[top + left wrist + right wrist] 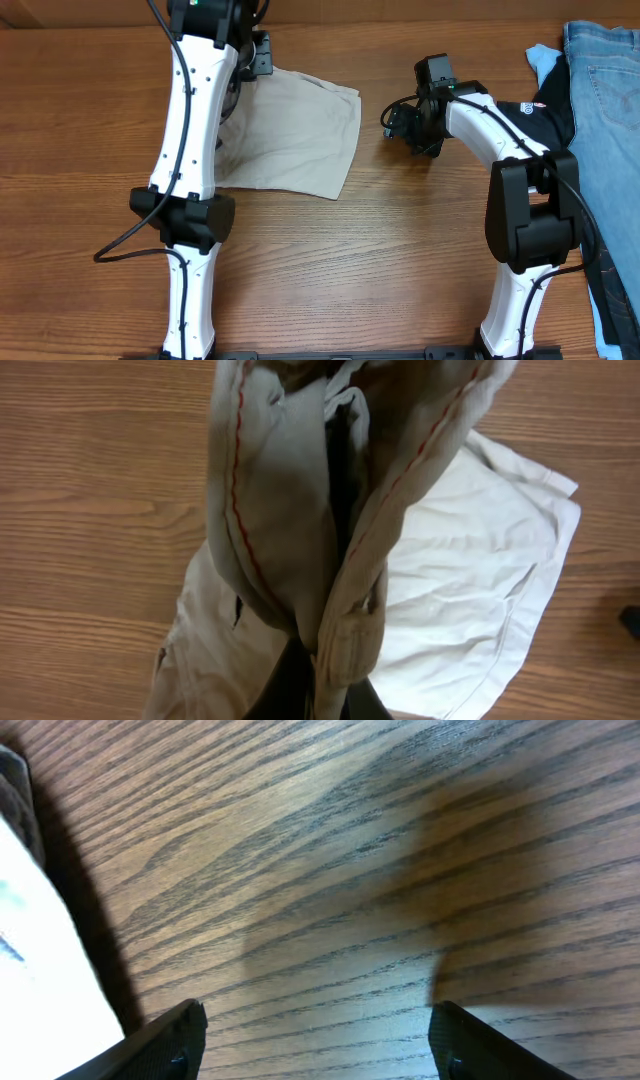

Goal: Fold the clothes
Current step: 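Carry the folded end right and lay it down, releasing the left gripper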

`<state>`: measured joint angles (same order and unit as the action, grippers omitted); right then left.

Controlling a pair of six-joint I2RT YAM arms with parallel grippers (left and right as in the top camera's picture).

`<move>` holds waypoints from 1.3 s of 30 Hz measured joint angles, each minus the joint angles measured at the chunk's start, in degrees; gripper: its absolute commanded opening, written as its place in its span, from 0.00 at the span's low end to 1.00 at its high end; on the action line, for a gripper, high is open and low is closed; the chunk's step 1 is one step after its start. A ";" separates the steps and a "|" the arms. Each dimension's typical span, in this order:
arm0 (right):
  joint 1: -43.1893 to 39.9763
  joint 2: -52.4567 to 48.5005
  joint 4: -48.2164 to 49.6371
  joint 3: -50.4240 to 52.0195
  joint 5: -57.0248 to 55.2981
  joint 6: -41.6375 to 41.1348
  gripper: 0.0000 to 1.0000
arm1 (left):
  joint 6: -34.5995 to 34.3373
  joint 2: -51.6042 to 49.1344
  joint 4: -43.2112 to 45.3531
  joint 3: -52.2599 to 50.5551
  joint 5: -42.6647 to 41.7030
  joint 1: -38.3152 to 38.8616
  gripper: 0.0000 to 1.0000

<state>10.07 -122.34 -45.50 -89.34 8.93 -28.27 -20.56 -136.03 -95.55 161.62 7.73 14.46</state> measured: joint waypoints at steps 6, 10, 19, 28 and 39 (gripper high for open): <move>0.00 -0.15 0.50 0.00 0.26 -0.04 0.74 | -1.88 -2.27 2.19 -0.07 -2.19 1.42 0.04; 0.00 -0.87 0.52 0.00 0.26 -0.07 0.74 | -2.05 -3.10 3.87 -0.31 -3.52 3.19 0.04; 0.00 -0.94 0.50 0.00 1.18 -0.20 0.75 | -2.05 -3.26 7.45 -2.21 -4.81 6.73 0.05; 0.00 -0.94 0.52 0.00 1.18 -0.70 0.75 | -2.25 -4.00 10.34 -6.78 -8.90 8.13 0.17; 0.00 -0.94 0.46 0.00 1.18 -1.51 0.75 | -2.58 -4.04 11.61 -6.78 -13.33 12.24 0.18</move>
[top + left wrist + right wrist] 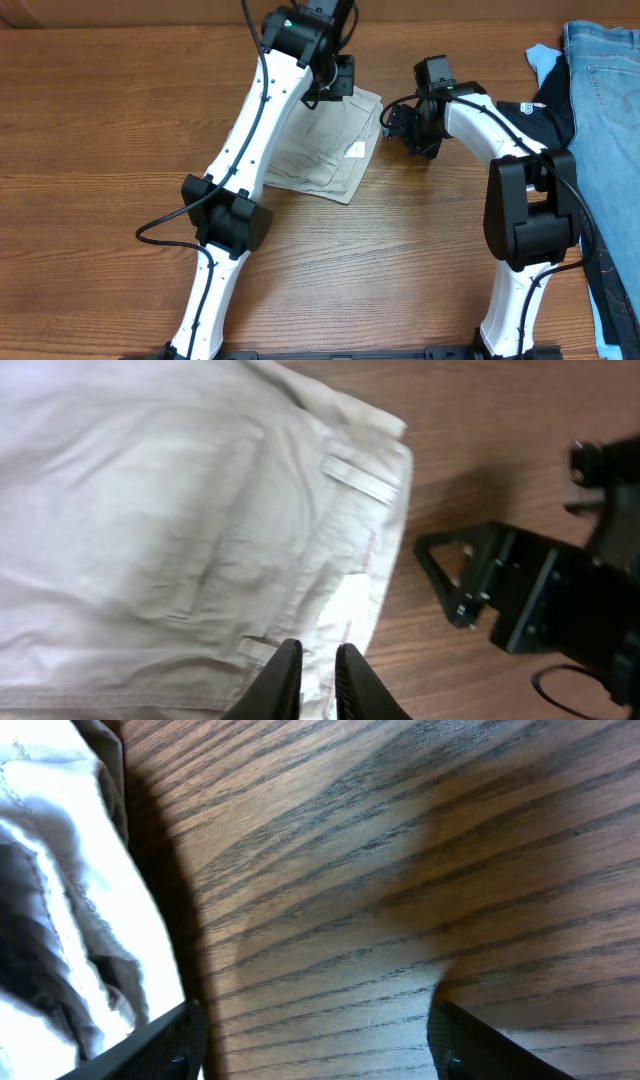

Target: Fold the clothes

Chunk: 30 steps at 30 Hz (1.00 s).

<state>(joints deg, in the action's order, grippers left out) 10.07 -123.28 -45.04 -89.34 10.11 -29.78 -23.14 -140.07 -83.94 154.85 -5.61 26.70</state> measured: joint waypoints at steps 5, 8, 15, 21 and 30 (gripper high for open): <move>0.00 0.00 -2.36 -0.61 0.09 0.00 0.79 | 2.60 0.00 -0.07 0.02 -0.66 0.26 0.24; 0.00 -0.04 -6.58 -2.47 0.13 -0.07 0.81 | 3.67 0.00 -0.76 0.20 -0.66 -1.55 0.33; 0.42 0.17 -10.25 -10.99 7.32 3.26 0.83 | 4.33 -0.11 -4.59 0.61 -0.59 -15.06 0.38; 3.39 0.33 -8.63 -10.12 11.30 4.87 0.76 | 5.81 -0.37 -8.22 0.63 0.17 -25.35 0.49; 7.26 -2.67 -6.34 -8.85 13.84 4.90 0.75 | 7.32 -0.44 -8.92 0.63 0.22 -26.69 0.56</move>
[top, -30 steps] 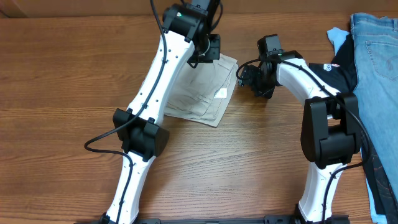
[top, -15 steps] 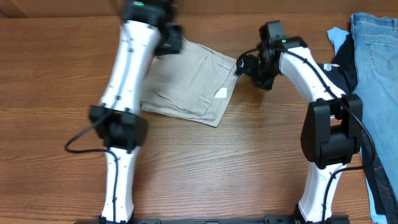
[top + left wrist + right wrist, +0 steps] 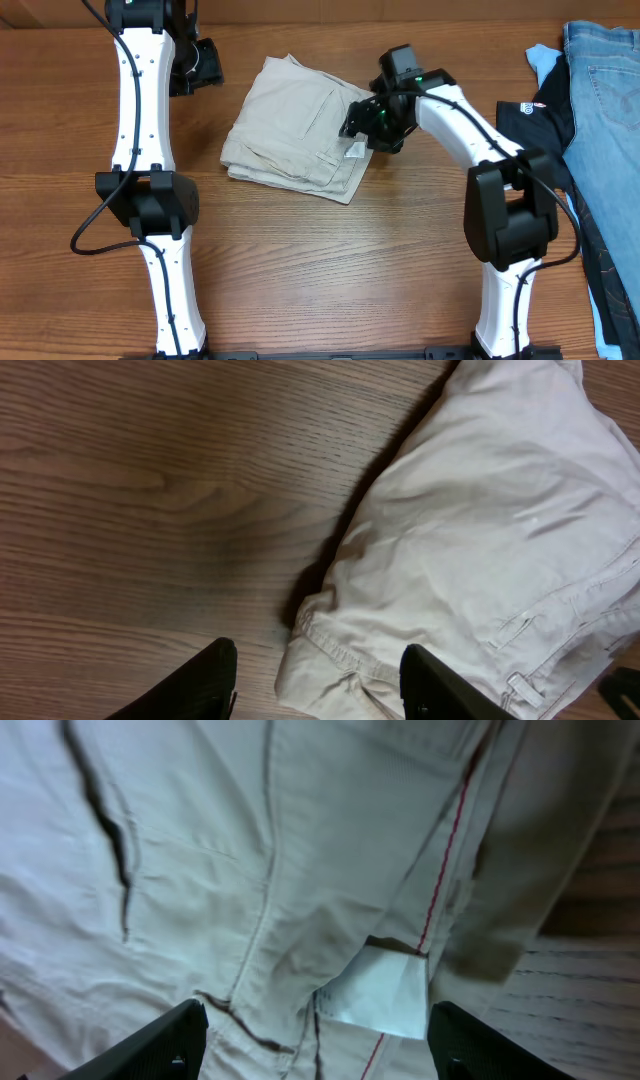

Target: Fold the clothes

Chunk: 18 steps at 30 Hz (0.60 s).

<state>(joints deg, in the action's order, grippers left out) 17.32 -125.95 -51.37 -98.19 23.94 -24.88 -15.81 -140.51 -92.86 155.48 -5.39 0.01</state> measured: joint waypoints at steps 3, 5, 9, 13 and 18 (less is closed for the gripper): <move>0.09 -1.75 -0.28 0.04 0.11 -0.24 0.75 | 0.42 0.00 0.00 0.00 0.00 0.00 0.57; 0.07 -2.97 -0.15 0.07 0.09 -0.33 0.75 | 0.87 0.00 0.00 0.00 0.00 0.00 0.57; -0.13 -3.26 0.44 0.04 0.35 -0.46 0.72 | 1.27 -0.02 0.02 0.00 0.00 0.00 0.58; -0.07 -3.30 0.83 0.07 0.39 -0.55 0.65 | 1.27 -0.02 0.04 0.00 0.00 0.00 0.58; -0.04 -3.34 1.46 0.09 1.03 -0.59 0.59 | 1.29 -0.02 0.15 0.00 0.00 0.00 0.59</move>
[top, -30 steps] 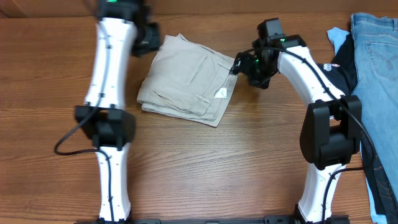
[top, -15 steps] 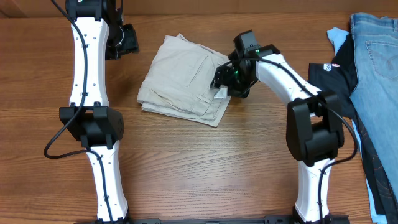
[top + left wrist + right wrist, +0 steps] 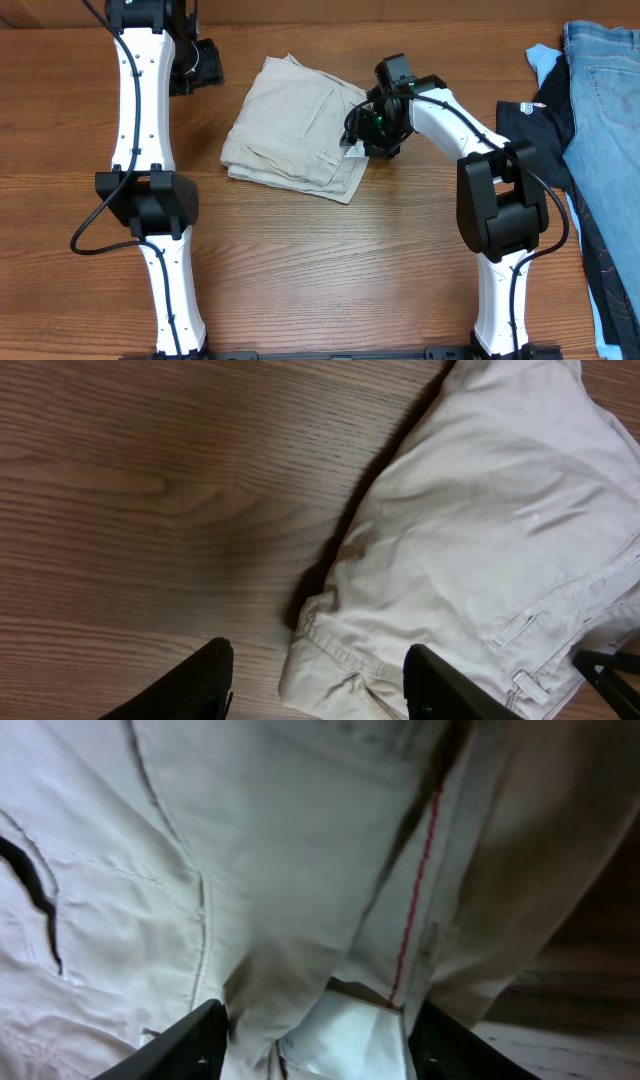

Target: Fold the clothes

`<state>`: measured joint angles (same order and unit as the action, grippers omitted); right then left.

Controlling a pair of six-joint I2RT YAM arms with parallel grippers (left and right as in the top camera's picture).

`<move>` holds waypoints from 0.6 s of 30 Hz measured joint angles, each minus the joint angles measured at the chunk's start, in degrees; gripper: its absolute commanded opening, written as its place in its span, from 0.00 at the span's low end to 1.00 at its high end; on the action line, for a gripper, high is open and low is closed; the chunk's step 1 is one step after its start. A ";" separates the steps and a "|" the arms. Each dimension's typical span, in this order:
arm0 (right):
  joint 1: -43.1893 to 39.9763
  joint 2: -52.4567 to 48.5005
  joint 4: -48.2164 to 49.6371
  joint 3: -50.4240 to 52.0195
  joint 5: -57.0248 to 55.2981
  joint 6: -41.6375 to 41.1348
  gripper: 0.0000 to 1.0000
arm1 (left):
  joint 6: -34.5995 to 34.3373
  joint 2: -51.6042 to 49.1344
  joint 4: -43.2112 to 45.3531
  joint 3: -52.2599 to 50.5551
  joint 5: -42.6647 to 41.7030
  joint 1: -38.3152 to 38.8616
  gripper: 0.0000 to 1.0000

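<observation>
Beige folded shorts (image 3: 295, 125) lie on the wooden table (image 3: 300, 270), also filling the right wrist view (image 3: 250, 850) and the right half of the left wrist view (image 3: 480, 550). My right gripper (image 3: 368, 138) (image 3: 312, 1045) sits at the shorts' right edge, open, its fingers either side of a white label (image 3: 345, 1030) and a fold with red stitching. My left gripper (image 3: 200, 65) (image 3: 318, 685) hovers open to the left of the shorts, over their left hem and bare wood.
At the right edge lie blue jeans (image 3: 605, 110), a black garment (image 3: 540, 115) and a light blue cloth (image 3: 545, 58). Both white arms rise from bases near the front table edge.
The right gripper has pressed in closer on the shorts' right edge, its fingers now nearer together around the label fold. The left gripper and the shorts have not moved.
First my left gripper held the shorts up, draped, at the back left, the right gripper waiting open over bare wood. Then the left gripper was at the shorts' right side, shut. Afterwards it stood open at the far left and the right gripper reached the folded shorts' right edge.
</observation>
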<state>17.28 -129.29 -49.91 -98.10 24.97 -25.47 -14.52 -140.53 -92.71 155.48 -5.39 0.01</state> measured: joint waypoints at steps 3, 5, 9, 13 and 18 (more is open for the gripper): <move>0.02 0.00 0.48 0.00 0.52 -0.24 0.58 | 0.07 0.00 0.17 0.00 0.00 0.00 0.59; 0.02 0.00 0.79 0.00 0.63 -0.48 0.58 | 0.13 0.00 0.17 0.00 0.00 0.00 0.58; 0.07 0.00 1.36 0.00 0.74 -0.70 0.50 | 0.13 0.00 0.17 0.00 0.00 0.00 0.59; 0.13 0.00 1.44 0.00 0.04 -0.98 0.32 | 0.13 0.00 0.17 0.00 0.00 0.00 0.59; 0.33 0.00 1.84 -0.02 -0.72 -1.55 0.04 | 0.13 0.00 0.04 0.00 0.00 0.00 0.59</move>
<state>17.61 -129.29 -48.07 -98.13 24.25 -27.03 -14.39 -140.53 -92.66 155.48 -5.39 0.01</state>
